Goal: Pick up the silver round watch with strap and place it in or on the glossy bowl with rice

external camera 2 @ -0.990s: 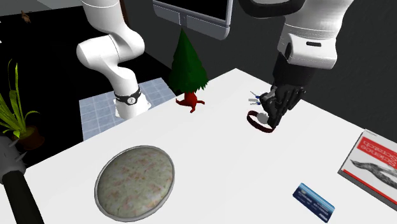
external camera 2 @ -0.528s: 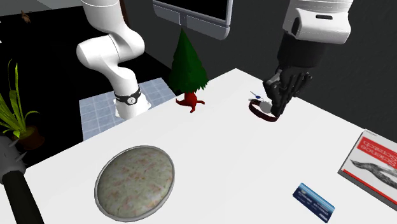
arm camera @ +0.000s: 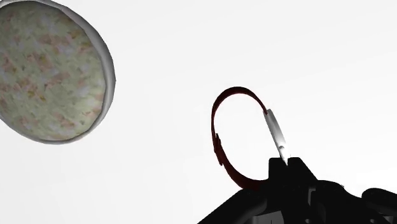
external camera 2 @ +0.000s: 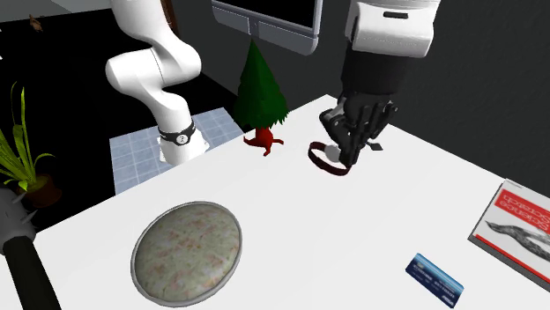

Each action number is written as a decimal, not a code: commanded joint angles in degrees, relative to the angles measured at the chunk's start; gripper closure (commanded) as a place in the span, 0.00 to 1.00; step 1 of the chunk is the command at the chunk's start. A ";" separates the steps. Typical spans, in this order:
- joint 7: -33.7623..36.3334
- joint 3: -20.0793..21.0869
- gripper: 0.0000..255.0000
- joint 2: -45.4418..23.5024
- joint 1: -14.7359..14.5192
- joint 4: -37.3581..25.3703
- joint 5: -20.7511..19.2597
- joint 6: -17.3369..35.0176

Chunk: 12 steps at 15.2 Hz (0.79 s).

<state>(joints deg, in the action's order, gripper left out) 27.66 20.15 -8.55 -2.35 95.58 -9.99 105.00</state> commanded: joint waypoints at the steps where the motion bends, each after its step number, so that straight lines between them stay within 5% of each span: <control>1: -3.05 -1.05 1.00 2.67 1.91 3.19 1.13 1.12; 12: -18.76 -8.35 1.00 12.30 9.73 13.74 4.60 4.18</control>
<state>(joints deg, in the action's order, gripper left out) 10.62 12.64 3.14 6.61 108.52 -5.58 108.81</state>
